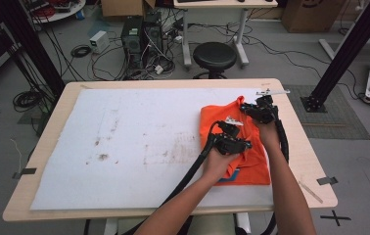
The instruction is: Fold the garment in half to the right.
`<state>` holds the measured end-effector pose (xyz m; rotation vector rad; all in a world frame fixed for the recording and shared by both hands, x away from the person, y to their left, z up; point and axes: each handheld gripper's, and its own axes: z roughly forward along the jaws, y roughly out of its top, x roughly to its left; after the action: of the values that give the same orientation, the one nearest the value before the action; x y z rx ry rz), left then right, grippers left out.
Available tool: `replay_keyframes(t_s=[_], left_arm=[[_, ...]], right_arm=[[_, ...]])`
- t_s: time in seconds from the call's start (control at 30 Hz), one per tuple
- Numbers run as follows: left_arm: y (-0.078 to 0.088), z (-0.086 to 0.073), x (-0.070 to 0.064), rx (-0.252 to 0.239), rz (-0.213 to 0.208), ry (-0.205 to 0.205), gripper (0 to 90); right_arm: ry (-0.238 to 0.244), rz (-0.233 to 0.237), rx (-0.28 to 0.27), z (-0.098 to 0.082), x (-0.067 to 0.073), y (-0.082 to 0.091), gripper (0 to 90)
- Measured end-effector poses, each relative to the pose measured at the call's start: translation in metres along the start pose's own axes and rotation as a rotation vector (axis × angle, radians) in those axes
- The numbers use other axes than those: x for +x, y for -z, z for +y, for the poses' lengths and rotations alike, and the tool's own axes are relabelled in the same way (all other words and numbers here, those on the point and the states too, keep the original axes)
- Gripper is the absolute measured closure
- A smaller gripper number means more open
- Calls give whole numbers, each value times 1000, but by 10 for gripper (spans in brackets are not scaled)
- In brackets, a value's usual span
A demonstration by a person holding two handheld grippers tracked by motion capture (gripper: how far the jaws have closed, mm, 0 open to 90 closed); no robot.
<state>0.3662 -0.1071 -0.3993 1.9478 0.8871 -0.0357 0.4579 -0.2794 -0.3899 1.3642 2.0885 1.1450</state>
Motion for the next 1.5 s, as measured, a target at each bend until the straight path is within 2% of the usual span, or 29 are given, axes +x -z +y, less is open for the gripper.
replay_keyframes(t_s=[0.13,0.3,0.4,0.53,0.63,0.7,0.73,0.83,0.87,0.97,1.0,1.1,1.17,1.2,1.33,1.5], left_arm=[[-14,-5,-3,13,3,5,798],[-27,-9,-5,33,16,3,735],[-28,-10,-5,35,25,-9,694],[-18,-11,-2,-11,63,-57,562],[-1,-17,8,-54,93,-88,470],[11,-21,18,-84,100,-85,438],[18,-23,23,-109,106,-81,414],[44,-32,42,-183,139,-115,353],[48,-34,44,-193,146,-118,320],[76,-44,66,-244,219,-120,253],[86,-49,74,-258,263,-126,252],[108,-57,91,-279,326,-139,242],[125,-63,107,-280,345,-124,241],[130,-64,113,-280,350,-114,242],[155,-70,134,-263,381,-112,242],[185,-76,156,-263,427,-96,241]], right_arm=[[-7,-23,22,-9,-8,0,832],[-27,-56,48,-20,-16,-3,826],[-33,-69,61,-24,-19,-5,819],[-41,-104,81,-27,-22,-4,799],[-56,-112,81,-28,-23,-2,720],[-70,-126,65,-29,-23,1,637],[-76,-130,54,-29,-24,3,629],[-87,-153,15,-26,-24,11,595],[-84,-159,5,-26,-24,13,596],[-68,-159,10,-25,-23,15,635],[-71,-153,16,-25,-22,13,653],[-50,-151,55,-25,-17,5,655],[-28,-184,86,-26,-13,-2,663],[-32,-199,96,-26,-12,-5,690],[-18,-241,157,-28,-13,-10,860],[-26,-270,187,-30,-19,-4,898]])
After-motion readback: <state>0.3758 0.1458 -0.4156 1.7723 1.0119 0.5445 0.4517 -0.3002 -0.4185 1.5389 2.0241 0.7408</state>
